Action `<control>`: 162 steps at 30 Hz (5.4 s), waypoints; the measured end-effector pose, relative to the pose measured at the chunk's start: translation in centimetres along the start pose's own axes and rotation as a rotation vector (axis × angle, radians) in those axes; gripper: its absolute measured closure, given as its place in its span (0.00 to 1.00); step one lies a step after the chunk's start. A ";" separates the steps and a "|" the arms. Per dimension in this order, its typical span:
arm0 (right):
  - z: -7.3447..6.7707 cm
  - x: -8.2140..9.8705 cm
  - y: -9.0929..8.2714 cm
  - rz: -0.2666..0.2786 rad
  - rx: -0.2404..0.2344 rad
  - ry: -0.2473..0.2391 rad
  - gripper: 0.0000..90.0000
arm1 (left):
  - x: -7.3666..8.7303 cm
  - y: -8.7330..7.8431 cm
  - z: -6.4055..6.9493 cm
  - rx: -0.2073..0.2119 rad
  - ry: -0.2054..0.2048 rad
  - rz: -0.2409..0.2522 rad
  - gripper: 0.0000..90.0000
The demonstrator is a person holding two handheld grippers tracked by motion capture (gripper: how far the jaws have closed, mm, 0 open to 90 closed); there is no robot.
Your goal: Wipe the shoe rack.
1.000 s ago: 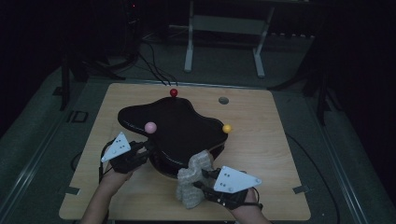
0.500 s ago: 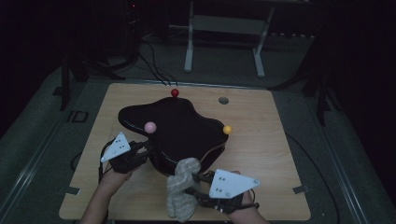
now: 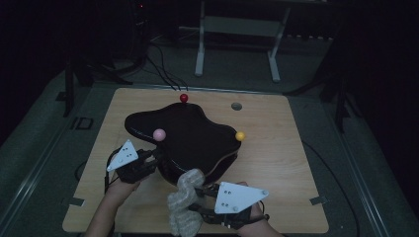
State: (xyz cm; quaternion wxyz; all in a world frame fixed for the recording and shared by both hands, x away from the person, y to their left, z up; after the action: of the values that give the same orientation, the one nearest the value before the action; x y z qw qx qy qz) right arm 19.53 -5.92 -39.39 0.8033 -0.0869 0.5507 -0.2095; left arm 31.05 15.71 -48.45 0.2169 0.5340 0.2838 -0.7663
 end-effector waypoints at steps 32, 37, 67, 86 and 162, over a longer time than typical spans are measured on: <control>0.6 2.6 1.3 -0.071 0.027 0.034 0.79 | 0.0 0.0 0.0 0.005 -0.001 -0.001 0.82; 2.1 1.0 -1.8 -0.017 0.123 0.001 0.79 | 0.0 0.0 -0.1 0.005 0.000 -0.002 0.82; 4.7 7.7 -2.7 -0.124 0.201 0.183 0.79 | 0.0 0.1 0.0 0.001 0.001 -0.005 0.82; 6.7 10.4 -2.3 -0.207 0.268 0.216 0.79 | 0.1 0.0 -0.1 -0.001 -0.007 0.003 0.82; 14.5 22.4 -3.0 -0.516 0.486 0.371 0.79 | 0.1 -0.1 -0.4 0.021 -0.002 0.003 0.83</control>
State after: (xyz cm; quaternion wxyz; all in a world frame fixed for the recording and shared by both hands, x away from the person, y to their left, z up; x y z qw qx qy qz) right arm 39.00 -19.66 -51.76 0.6081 0.0097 0.5810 -0.5409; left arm 31.19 16.04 -48.61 0.2127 0.5361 0.2745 -0.7694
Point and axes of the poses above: each handheld gripper's, and its own axes: y roughly forward along the jaws, x roughly out of its underside, z roughly to its right, the point moved 5 cm from there along y, roughly forward along the jaws, and after that the axes turned 14 degrees about -y, right-handed, at the moved point
